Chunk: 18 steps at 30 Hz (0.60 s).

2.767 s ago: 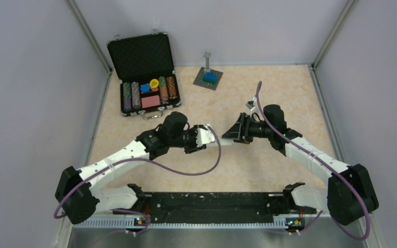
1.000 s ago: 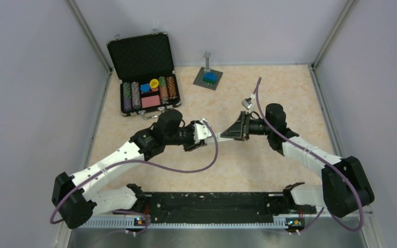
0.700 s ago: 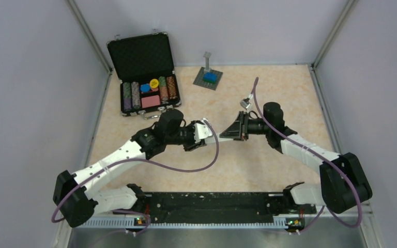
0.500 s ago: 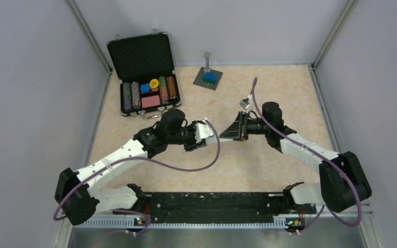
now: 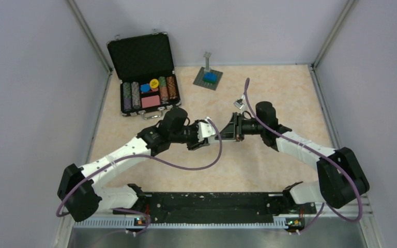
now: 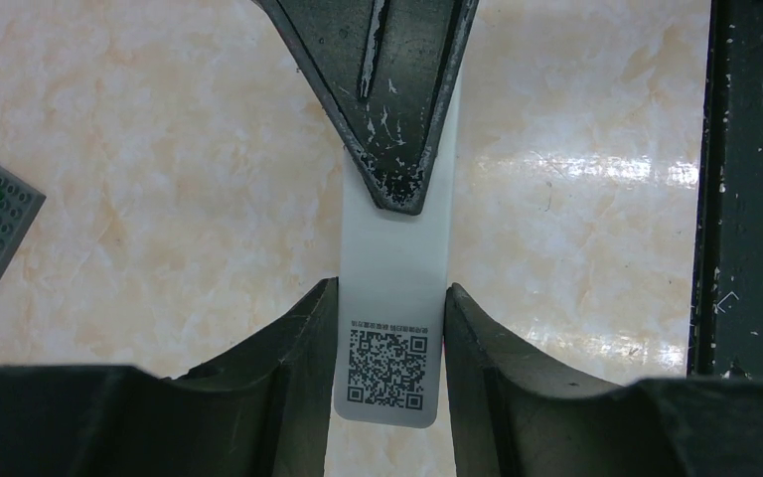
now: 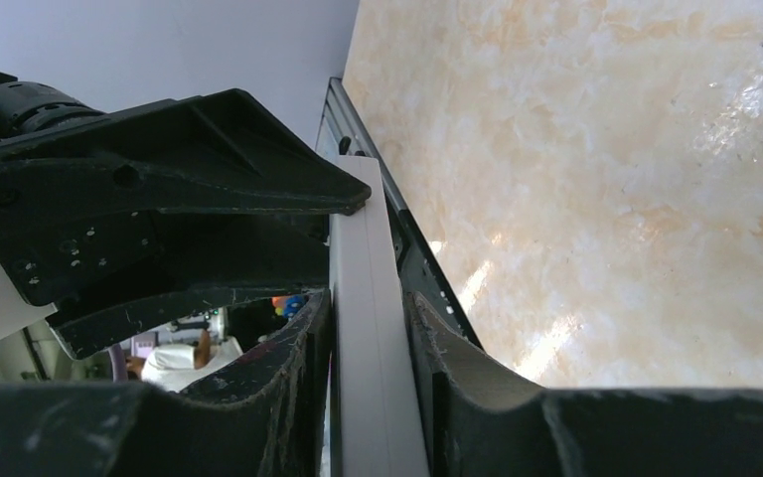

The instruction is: Load the batteries into the remote control

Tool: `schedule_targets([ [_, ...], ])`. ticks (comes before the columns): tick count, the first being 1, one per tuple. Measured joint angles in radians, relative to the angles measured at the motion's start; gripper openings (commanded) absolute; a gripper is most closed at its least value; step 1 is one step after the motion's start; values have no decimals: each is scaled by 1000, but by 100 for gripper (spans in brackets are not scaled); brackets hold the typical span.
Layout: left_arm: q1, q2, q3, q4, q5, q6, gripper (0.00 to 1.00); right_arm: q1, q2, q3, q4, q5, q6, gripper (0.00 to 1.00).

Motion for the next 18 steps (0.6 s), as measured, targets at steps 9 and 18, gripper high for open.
schedule_targets([
  [9,-1,5,1,1,1,3,0,3,2,1,2,1,-1,38],
  [18,-2,2,5,10,1,17,0,10,3,1,-29,12,-19,49],
])
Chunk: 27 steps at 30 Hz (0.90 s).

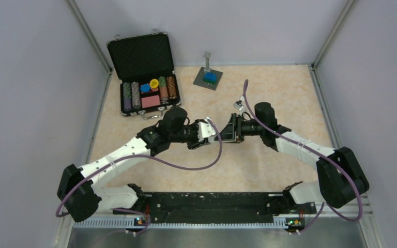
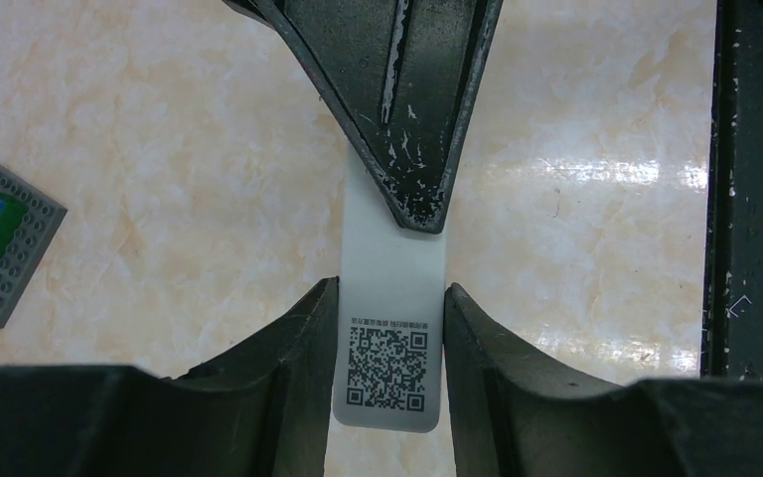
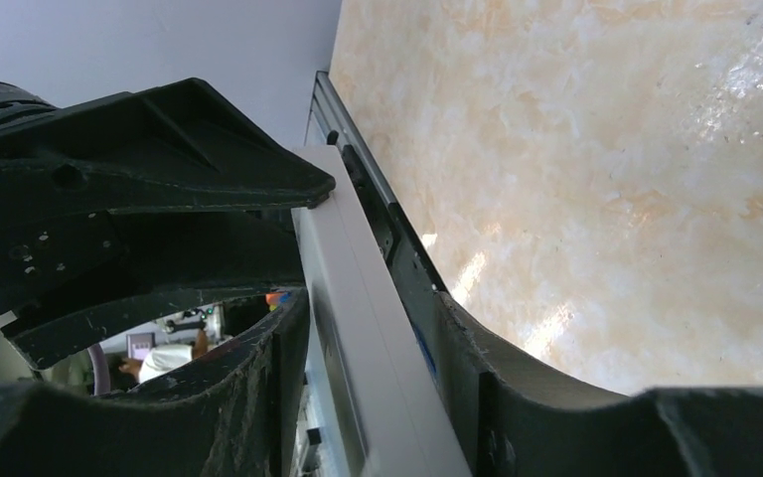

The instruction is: Load the batteries into the remote control

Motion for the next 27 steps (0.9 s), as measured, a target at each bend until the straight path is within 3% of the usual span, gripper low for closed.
schedule_targets([
  [10,-2,-17,0,25,1,6,0,-1,-12,0,-22,8,2,65],
  [27,-6,-52,0,28,8,11,0,-43,-47,-2,18,-14,51,70],
])
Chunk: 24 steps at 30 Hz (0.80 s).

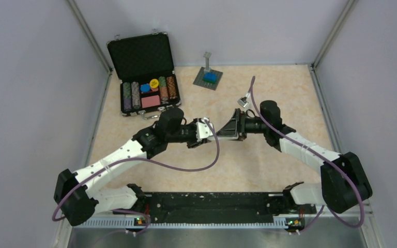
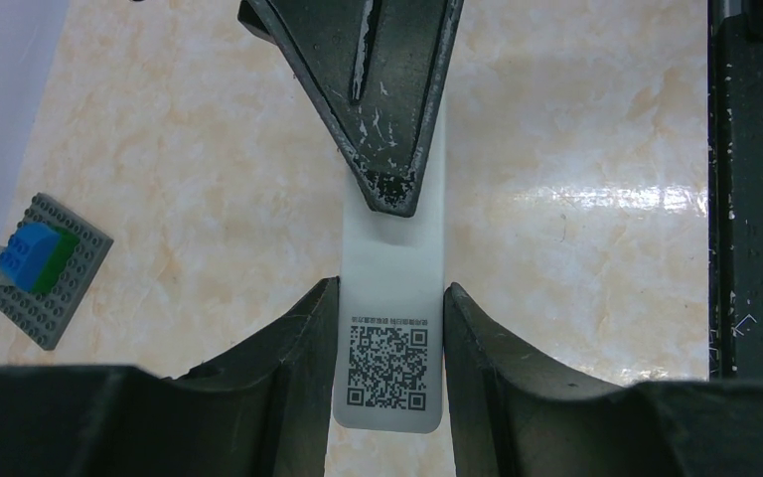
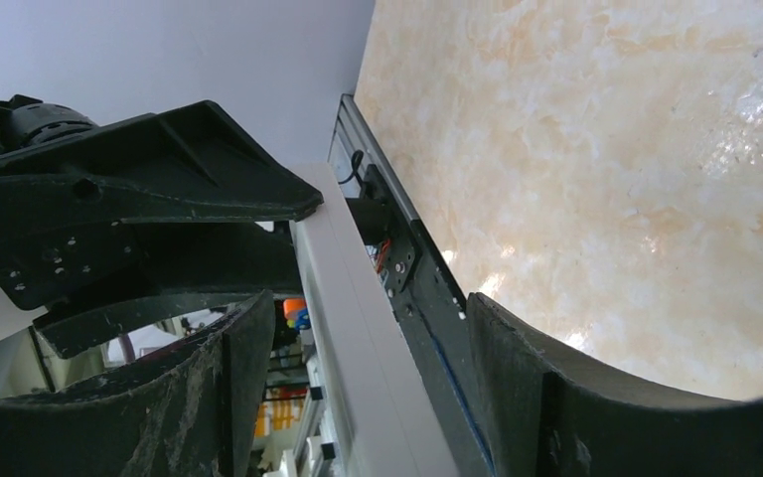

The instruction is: Load the batteries into the remote control

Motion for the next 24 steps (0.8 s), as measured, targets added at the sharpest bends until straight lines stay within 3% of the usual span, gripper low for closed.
schedule_targets([
  [6,0,-1,0,-7,0,13,0,-12,-8,0,22,-19,11,69],
  [17,0,-2,0,-25,17,18,0,-23,-8,-7,41,-55,23,42],
  [24,0,-2,0,-21,26,18,0,-23,-6,-7,47,-62,31,35],
])
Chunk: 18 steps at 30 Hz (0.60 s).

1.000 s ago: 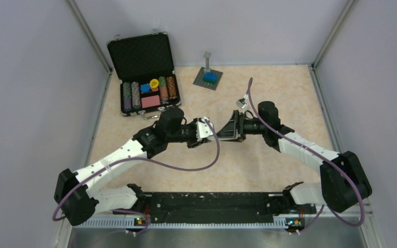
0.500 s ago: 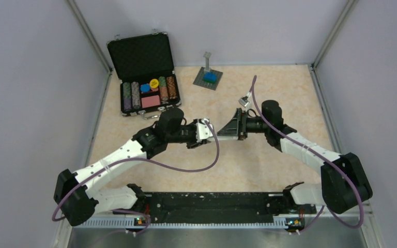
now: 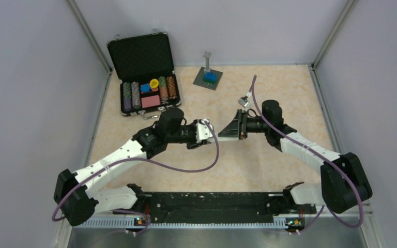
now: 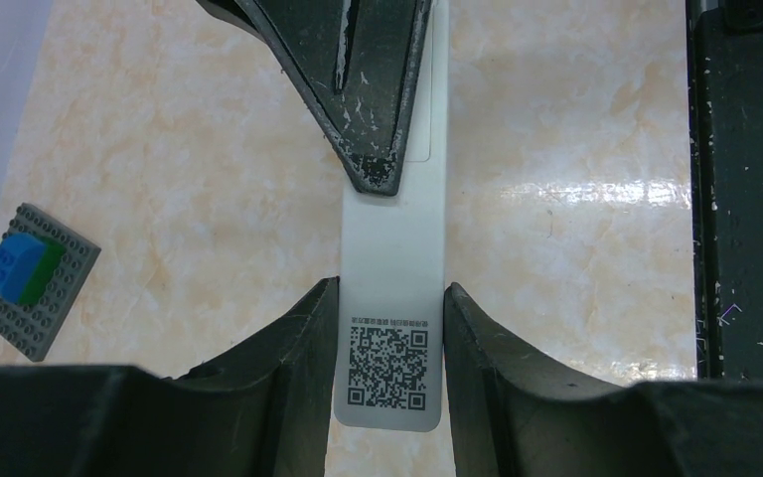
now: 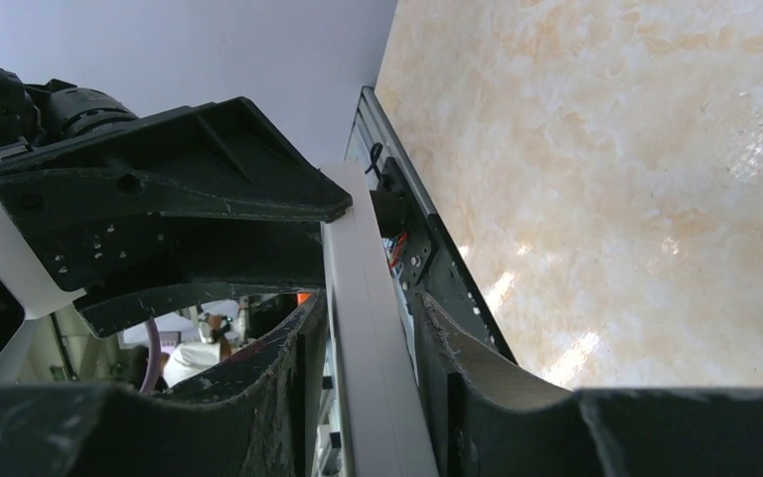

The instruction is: Load the batteries into the remote control

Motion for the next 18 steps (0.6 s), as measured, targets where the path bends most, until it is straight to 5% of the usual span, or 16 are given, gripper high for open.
schedule_targets([
  [7,0,0,0,24,5,-14,0,0,9,-2,48,-5,24,31],
  [12,2,9,0,35,5,-26,0,7,20,-14,116,-13,61,8],
  [18,6,29,0,33,4,-27,0,6,47,-29,157,-10,89,9],
])
